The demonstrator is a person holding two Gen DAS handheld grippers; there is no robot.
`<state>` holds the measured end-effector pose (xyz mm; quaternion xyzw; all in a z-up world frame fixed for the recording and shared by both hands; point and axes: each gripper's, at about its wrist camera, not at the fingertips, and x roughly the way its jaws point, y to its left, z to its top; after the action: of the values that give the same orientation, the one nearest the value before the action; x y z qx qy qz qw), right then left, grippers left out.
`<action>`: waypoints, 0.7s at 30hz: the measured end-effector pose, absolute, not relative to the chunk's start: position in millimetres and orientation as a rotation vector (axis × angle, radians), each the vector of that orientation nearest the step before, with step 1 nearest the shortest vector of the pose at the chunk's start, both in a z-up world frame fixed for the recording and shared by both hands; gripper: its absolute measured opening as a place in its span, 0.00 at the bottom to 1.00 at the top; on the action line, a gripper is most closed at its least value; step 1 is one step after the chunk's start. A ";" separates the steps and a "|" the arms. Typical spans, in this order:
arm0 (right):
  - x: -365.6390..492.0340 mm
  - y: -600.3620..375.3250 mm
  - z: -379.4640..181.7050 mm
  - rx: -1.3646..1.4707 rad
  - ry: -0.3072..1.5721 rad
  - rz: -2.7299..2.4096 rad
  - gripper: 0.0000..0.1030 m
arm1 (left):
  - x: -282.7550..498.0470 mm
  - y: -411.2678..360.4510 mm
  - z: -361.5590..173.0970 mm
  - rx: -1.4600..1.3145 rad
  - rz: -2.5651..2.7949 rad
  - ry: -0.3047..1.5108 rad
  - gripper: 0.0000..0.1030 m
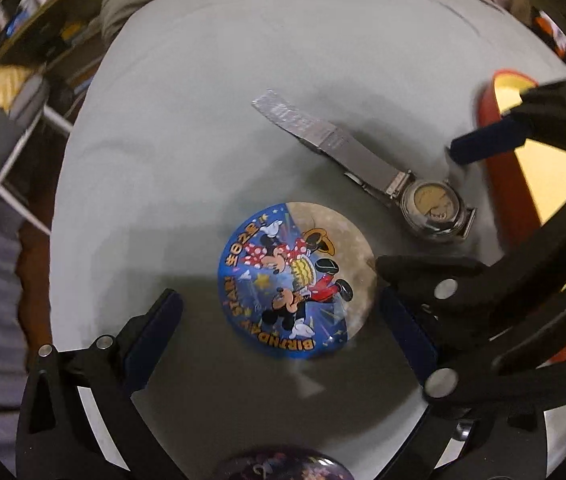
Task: Organize jewelry
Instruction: 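Move the left tool to the Birthday Star badge while the right tool reaches the mesh watch, then grasp the Birthday Star badge with the left tool while the right tool grasps the watch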
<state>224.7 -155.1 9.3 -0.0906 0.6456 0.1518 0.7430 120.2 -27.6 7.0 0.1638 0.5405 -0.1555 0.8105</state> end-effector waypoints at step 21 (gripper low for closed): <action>214.2 -171.8 22.5 -0.209 1.378 0.308 0.37 | 132.7 -8.6 7.7 0.257 -0.343 1.105 0.70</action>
<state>214.2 -171.8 22.5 -0.0961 0.6320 0.1411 0.7559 132.7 -8.6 7.7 0.1213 0.5205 -0.1615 0.8296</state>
